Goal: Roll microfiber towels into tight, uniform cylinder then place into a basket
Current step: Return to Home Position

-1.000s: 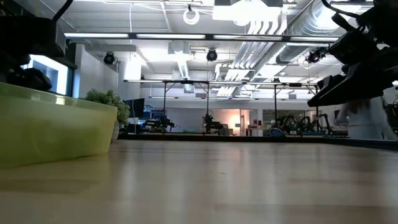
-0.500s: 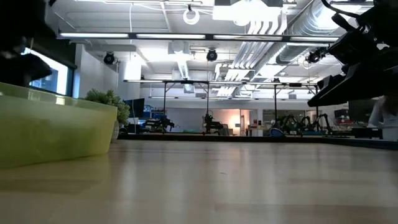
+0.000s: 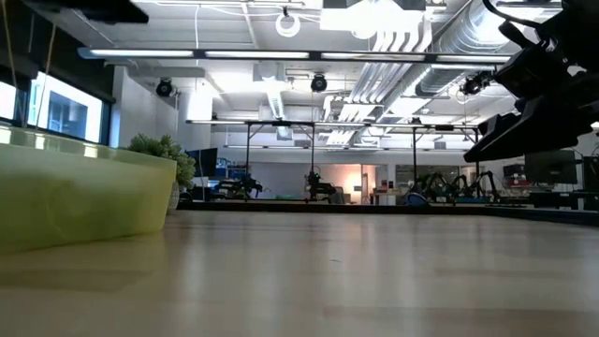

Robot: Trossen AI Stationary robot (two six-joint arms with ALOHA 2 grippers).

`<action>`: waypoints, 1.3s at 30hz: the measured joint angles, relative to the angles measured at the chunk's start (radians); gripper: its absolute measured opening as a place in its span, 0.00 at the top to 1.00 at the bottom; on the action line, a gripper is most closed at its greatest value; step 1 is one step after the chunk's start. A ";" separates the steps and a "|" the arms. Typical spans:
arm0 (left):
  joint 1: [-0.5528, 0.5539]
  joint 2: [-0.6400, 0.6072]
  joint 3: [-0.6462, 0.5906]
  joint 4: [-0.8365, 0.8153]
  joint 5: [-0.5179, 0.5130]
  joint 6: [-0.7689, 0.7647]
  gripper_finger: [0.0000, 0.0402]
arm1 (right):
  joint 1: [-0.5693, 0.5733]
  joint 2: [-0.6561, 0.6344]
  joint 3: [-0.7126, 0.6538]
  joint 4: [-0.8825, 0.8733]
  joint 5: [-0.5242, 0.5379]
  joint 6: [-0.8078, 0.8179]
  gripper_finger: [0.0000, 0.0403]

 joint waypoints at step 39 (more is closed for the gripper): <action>0.599 -0.757 -0.436 0.186 0.252 -0.012 0.37 | 0.000 0.000 0.000 -0.023 0.000 0.000 0.57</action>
